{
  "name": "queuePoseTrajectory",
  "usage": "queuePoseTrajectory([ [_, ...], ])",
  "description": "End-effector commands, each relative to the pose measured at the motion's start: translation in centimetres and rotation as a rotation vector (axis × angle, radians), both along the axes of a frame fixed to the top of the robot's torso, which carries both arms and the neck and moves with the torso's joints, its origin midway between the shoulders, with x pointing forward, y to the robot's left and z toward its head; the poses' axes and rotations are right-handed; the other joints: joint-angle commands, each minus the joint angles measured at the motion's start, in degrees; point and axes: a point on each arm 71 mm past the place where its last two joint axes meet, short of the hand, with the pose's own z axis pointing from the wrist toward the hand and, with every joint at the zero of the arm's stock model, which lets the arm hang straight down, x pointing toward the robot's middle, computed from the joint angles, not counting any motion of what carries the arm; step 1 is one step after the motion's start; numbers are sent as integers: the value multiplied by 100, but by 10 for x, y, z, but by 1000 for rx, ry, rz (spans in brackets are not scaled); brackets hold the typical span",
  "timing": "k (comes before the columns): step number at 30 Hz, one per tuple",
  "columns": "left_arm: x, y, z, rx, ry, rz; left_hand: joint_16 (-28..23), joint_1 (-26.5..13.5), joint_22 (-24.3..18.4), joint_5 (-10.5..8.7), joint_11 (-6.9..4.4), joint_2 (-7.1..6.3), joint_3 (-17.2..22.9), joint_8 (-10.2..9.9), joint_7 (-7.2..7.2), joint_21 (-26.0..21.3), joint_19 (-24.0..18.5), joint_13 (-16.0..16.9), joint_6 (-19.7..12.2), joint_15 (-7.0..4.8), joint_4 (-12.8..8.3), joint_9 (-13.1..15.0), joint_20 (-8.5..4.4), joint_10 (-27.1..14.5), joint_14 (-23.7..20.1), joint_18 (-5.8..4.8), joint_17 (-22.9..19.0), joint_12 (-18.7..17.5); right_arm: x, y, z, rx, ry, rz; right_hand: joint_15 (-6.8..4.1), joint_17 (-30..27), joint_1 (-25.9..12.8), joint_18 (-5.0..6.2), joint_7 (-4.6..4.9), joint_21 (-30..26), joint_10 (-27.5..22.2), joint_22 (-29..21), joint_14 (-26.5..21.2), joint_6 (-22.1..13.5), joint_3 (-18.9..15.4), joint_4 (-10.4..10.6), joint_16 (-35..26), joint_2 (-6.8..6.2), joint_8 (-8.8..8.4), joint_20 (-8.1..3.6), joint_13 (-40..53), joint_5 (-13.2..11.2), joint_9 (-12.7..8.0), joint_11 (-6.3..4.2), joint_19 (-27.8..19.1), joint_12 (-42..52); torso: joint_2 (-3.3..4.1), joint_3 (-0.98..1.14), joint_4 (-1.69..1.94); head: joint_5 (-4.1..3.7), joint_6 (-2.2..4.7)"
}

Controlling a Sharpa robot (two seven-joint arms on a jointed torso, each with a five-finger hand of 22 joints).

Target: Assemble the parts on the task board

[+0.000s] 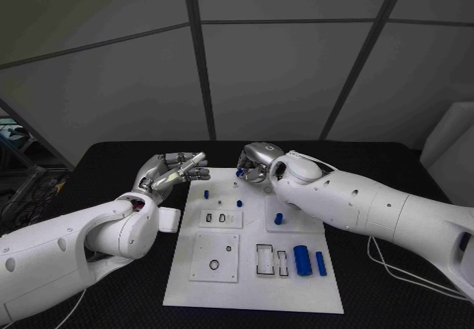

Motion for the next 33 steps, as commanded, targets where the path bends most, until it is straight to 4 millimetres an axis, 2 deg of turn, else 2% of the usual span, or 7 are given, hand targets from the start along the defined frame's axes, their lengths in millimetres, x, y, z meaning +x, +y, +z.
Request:
queuePoseTrajectory([
  [1, 0, -1, 2, -6, -7, -14, -29, -11, 8, -31, 37, 27, 4, -34, 19, 16, -15, -3, 1, 29, -35, -7, 23, -21, -13, -77, 5, -27, 1, 1, -1, -17, 21, 10, -11, -25, -26, -111, 21, 21, -37, -12, 164, -4, -4, 50, -5, -26, -14, 14, -9, -21, 4, 38, 1, -41, -1, -1, -7, 5, -1],
  [5, 0, -1, 3, -7, -7, -16, -29, -11, 8, -31, 37, 27, 4, -34, 19, 16, -15, -3, 1, 29, -35, -7, 23, -21, -13, -77, 5, -27, 2, 1, -1, -14, 16, 6, 11, -34, -48, -111, 57, 22, -117, -14, 151, -94, -3, 75, 0, -60, -73, 29, -20, -17, -17, 68, -15, -47, -2, 1, -7, 7, 7],
  [10, 1, -2, 3, -8, -9, -18, -33, -14, 8, -31, 39, 31, 3, -38, 21, 15, -20, -3, -1, 31, -36, -7, 25, -24, -16, -78, 7, -32, 3, 1, 0, -2, 4, 1, 126, -148, -157, -99, 173, -5, -583, -75, 101, -549, -87, 169, -38, -231, -131, 118, -42, -84, -85, 193, -96, -42, 2, -1, -8, 6, 13],
  [13, 1, -2, 3, -8, -10, -19, -38, -15, 8, -31, 42, 34, 2, -44, 25, 15, -26, -4, -5, 33, -39, -7, 26, -30, -19, -78, 9, -39, 3, 0, 0, 4, -1, -2, 136, -251, -143, -80, 120, -12, -853, -102, 63, -987, -210, 206, -76, -287, -122, 151, -29, -74, -83, 201, -134, -5, -1, -1, -6, 2, 15],
  [16, 1, -1, 3, -8, -10, -18, -38, -15, 8, -31, 42, 34, 2, -44, 25, 15, -26, -4, -5, 33, -39, -7, 26, -30, -19, -78, 9, -39, 3, 0, 1, 11, -7, -1, 143, -314, -126, -71, 103, -37, -943, -150, 45, -1153, -300, 222, -102, -297, -130, 164, -26, -69, -85, 217, -178, 10, -1, 3, -11, 11, 19],
  [26, 1, 1, 4, -7, -10, -17, -41, -15, 8, -31, 44, 36, 2, -48, 27, 16, -29, -4, -8, 34, -41, -7, 27, -34, -21, -78, 11, -43, -3, -6, 7, 57, -40, 7, 130, -291, -80, -78, 147, -6, -853, -99, 55, -988, -406, 268, -68, -243, -59, 161, -7, 1, -42, 201, -147, 131, -8, 11, -30, 7, 52],
  [33, 1, 3, 3, -7, -10, -18, -45, -16, 8, -32, 46, 37, 0, -52, 29, 15, -34, -4, -11, 36, -43, -7, 28, -38, -25, -78, 12, -48, -20, -50, 14, 121, 2, -36, 107, -130, -103, -118, 215, 116, -332, 107, 104, -703, -496, 361, 61, -298, 13, 146, 79, 72, -15, 166, 3, 425, -20, 18, -79, -17, 73],
])
